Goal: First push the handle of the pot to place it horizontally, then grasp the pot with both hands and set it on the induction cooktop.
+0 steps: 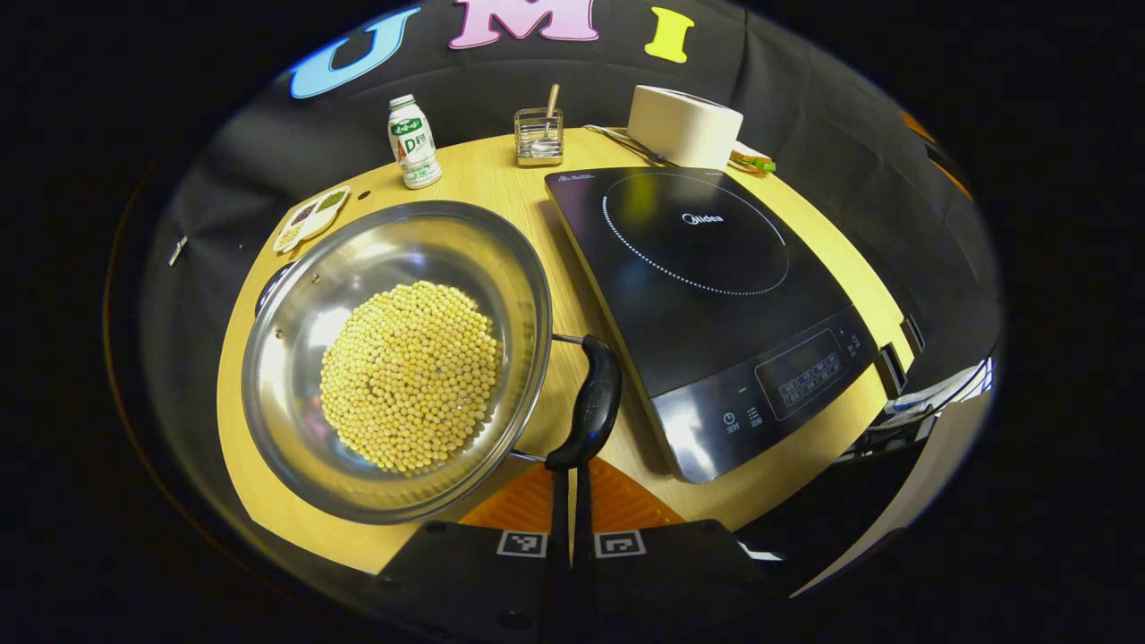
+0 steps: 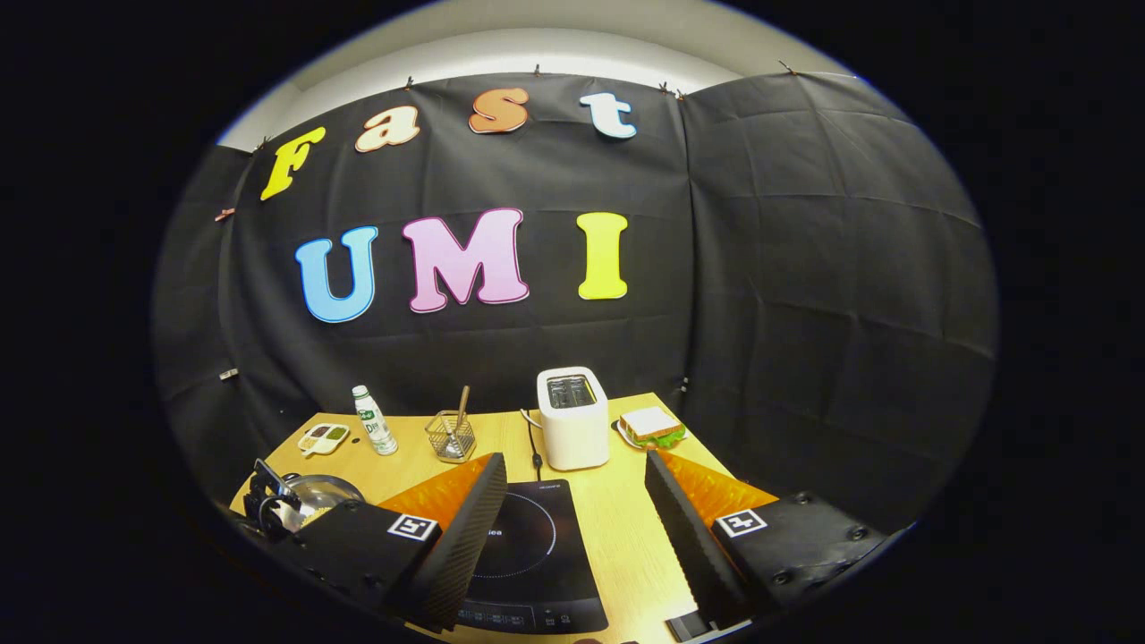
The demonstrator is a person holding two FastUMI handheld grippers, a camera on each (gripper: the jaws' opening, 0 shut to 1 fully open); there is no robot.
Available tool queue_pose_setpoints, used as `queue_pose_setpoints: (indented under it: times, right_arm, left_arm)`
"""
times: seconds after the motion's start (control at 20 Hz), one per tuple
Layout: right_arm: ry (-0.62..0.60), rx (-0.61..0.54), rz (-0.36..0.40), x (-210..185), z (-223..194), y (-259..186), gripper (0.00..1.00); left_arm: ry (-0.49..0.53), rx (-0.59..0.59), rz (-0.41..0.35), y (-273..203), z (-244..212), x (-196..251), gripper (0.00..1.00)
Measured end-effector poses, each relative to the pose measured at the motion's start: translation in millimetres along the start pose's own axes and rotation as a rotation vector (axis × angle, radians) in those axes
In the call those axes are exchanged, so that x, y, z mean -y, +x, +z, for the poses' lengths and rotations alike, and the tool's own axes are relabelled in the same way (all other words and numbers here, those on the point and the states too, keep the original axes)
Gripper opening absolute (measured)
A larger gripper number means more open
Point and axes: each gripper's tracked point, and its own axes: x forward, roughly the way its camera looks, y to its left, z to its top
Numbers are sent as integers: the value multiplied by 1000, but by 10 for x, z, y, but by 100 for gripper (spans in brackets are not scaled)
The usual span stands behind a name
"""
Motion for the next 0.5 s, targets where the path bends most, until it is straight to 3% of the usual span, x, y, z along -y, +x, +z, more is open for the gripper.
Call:
queue_pose_setpoints:
  times: [0.5]
  right_arm:
    - [-3, -12, -12, 88, -32, 31, 97]
  left_arm:
    - [-11, 20, 2, 190, 367, 42, 5]
